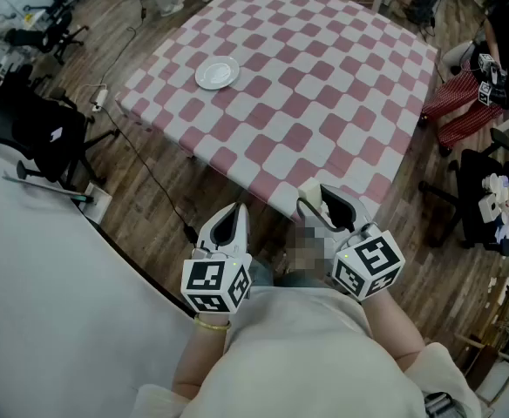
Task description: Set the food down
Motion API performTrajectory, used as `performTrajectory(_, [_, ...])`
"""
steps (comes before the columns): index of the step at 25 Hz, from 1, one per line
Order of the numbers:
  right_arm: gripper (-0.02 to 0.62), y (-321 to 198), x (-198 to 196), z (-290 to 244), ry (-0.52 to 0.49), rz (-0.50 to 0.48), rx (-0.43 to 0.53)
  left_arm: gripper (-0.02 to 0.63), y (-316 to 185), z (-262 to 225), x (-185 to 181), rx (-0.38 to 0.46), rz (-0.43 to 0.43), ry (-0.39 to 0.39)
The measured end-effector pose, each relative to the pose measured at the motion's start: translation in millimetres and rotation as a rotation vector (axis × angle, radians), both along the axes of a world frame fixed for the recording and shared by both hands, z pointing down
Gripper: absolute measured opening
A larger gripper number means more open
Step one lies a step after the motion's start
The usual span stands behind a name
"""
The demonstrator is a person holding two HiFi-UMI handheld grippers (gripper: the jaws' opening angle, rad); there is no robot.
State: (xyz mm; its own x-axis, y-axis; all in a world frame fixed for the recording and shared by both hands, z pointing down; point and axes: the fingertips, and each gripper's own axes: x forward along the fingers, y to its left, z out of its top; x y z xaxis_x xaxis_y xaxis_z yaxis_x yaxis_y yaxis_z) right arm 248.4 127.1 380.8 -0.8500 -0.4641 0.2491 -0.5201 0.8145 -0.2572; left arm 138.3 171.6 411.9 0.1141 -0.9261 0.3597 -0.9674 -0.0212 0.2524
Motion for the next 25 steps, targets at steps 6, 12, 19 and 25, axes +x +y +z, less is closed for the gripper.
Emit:
performTrajectory(6, [0.172, 29, 23, 0, -0.01, 0.023, -0.004, 0.0, 43, -17, 22, 0.028, 0.007, -0.026])
performTrajectory(12, [0.172, 51, 17, 1, -0.011, -0.04, 0.011, 0.0, 72, -4, 25, -0.003, -0.036, -0.02])
performTrajectory(19, [0.172, 64, 16, 6, 0.0, -0.063, 0.002, 0.0, 85, 2, 29, -0.022, -0.03, -0.015])
performTrajectory(25, [0.172, 64, 25, 5, 0.014, -0.078, 0.019, 0.0, 76, -3, 40, -0.009, -0.029, -0.019])
